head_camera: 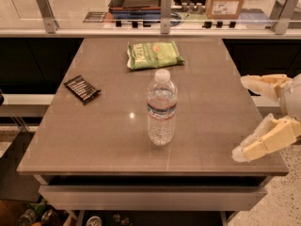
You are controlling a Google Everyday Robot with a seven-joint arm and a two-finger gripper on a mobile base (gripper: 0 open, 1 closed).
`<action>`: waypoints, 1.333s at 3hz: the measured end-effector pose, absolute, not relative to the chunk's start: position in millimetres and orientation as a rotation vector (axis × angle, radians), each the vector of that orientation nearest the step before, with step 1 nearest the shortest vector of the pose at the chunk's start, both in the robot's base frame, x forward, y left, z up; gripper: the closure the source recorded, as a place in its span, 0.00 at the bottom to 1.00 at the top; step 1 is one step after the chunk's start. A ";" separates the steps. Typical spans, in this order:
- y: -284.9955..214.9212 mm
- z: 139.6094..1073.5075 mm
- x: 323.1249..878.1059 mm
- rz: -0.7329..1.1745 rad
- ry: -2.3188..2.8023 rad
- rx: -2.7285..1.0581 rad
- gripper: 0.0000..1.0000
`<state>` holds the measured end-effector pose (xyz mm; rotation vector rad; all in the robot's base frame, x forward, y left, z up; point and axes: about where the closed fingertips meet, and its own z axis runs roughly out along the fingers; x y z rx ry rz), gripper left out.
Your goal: Pick water bottle
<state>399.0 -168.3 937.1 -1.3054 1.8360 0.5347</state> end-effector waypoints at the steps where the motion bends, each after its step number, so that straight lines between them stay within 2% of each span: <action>1: -164.0 933.1 397.2 0.564 1.836 -1.286 0.00; 4: -117.8 878.2 412.9 0.774 1.700 -1.230 0.00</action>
Offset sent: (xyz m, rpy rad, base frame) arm 0.0090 0.0351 -0.0565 0.1993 0.0734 0.0324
